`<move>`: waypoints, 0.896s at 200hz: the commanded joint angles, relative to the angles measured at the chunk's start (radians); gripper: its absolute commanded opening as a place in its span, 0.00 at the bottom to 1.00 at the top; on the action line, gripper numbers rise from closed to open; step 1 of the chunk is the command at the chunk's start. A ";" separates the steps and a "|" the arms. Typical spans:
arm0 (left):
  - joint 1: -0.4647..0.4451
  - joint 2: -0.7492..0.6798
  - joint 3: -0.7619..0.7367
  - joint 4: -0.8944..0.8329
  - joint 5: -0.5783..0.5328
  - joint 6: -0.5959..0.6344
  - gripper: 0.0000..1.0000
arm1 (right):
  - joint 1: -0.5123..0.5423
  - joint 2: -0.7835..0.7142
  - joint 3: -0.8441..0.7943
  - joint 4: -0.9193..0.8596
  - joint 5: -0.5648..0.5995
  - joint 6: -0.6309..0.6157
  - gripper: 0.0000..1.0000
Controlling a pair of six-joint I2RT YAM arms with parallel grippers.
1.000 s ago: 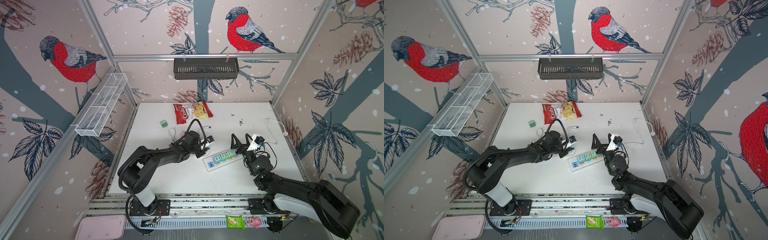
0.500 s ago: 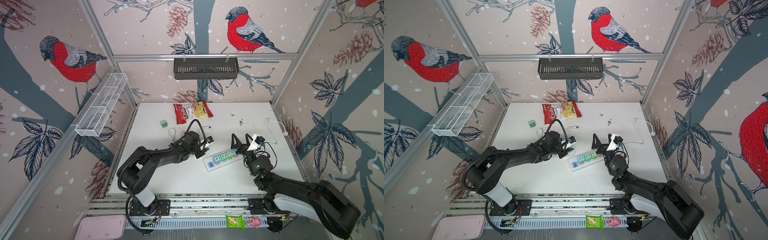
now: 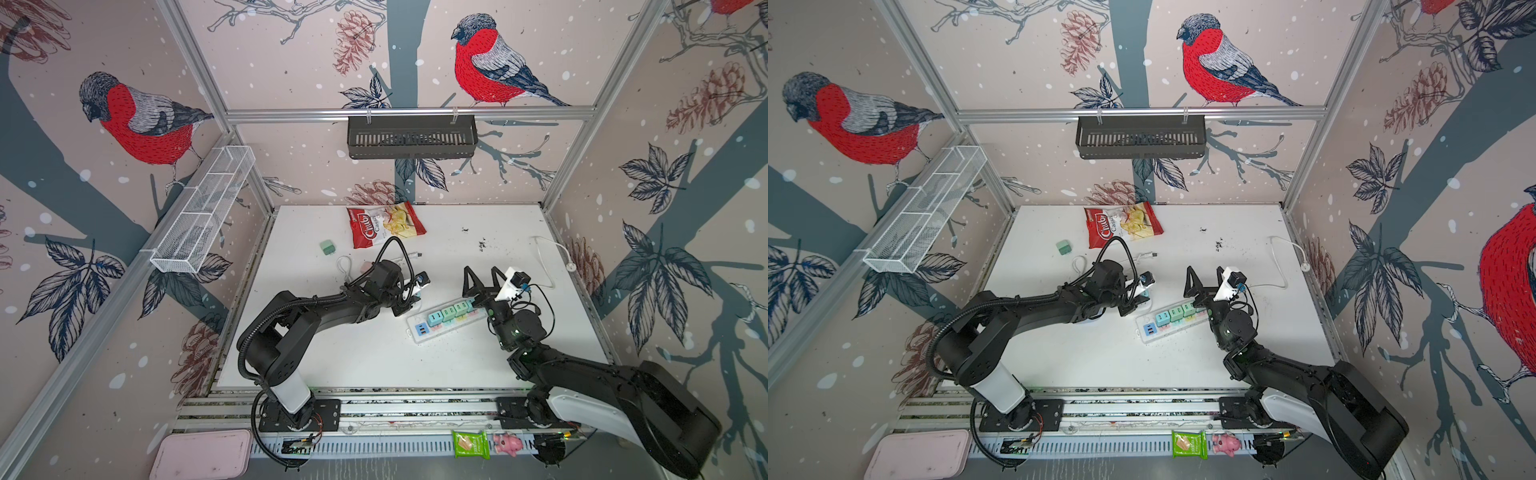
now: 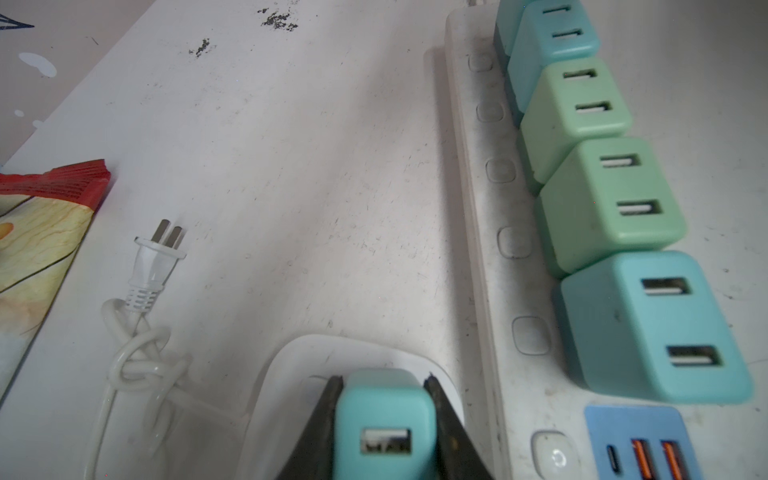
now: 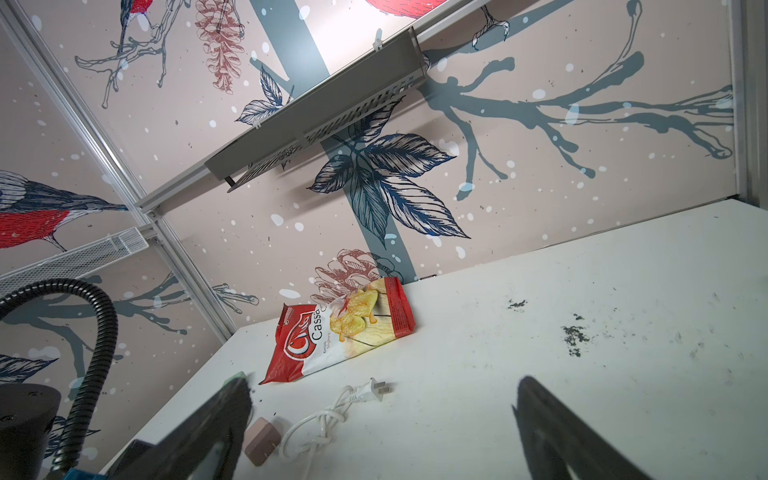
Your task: Insert the plug
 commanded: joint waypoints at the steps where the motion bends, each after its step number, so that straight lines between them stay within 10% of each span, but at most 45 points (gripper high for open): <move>1: -0.007 0.006 0.011 -0.067 0.057 0.018 0.00 | -0.001 -0.006 0.008 -0.009 -0.007 0.013 1.00; 179: 0.023 0.157 0.124 -0.164 0.168 -0.125 0.00 | -0.027 0.019 0.026 -0.016 -0.105 0.067 1.00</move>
